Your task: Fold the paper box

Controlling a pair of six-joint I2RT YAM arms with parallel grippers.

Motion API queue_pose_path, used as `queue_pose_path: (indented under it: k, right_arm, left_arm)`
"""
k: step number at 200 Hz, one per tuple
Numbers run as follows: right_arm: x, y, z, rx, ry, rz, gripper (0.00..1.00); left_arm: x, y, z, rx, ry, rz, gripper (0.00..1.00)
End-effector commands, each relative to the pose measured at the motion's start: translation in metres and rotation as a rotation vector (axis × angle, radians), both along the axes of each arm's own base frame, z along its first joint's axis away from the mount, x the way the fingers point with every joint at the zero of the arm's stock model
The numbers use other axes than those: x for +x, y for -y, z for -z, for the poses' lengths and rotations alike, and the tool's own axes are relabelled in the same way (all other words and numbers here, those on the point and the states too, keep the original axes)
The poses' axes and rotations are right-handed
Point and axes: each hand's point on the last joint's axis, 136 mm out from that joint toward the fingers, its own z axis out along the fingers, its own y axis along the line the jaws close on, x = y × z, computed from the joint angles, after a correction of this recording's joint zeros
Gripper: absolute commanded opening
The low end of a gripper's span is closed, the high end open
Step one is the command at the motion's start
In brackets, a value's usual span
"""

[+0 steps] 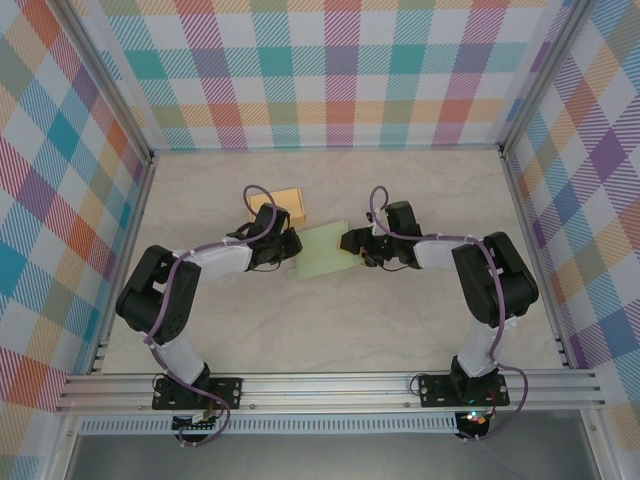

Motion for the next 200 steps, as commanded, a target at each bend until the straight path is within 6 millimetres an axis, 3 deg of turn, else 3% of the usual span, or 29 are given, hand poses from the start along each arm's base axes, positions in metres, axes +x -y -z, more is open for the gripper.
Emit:
queue_pose_path:
  k: [1, 26, 48, 81, 110, 123, 176, 200]
  right_arm:
    - [-0.002, -0.001, -0.011, 0.038, 0.014, -0.010, 0.49]
    - [-0.002, 0.004, -0.014, 0.035, -0.014, 0.012, 0.43]
    - [-0.004, 0.008, -0.020, 0.039, -0.035, 0.029, 0.42]
    - [-0.010, 0.015, -0.036, 0.076, -0.087, 0.053, 0.42]
    - [-0.022, 0.024, -0.049, 0.096, -0.164, 0.069, 0.41]
    - [-0.029, 0.026, -0.055, 0.109, -0.195, 0.071, 0.41]
    - [-0.057, 0.033, -0.079, 0.125, -0.284, 0.048, 0.42]
    - [-0.067, 0.035, -0.086, 0.128, -0.313, 0.040, 0.43]
  left_arm:
    - [-0.022, -0.014, 0.017, 0.039, -0.088, 0.000, 0.13]
    - [-0.021, -0.016, -0.001, 0.036, -0.043, 0.001, 0.18]
    - [-0.020, -0.020, -0.024, 0.034, 0.031, -0.001, 0.30]
    - [-0.022, -0.027, -0.073, 0.035, 0.249, 0.040, 0.67]
    - [-0.041, -0.024, -0.123, 0.045, 0.626, 0.180, 0.78]
    - [-0.058, -0.019, -0.139, 0.068, 0.788, 0.274, 0.99]
    - [-0.124, 0.011, -0.150, 0.332, 1.159, 0.686, 1.00]
    - [-0.143, 0.022, -0.132, 0.486, 1.219, 0.871, 1.00]
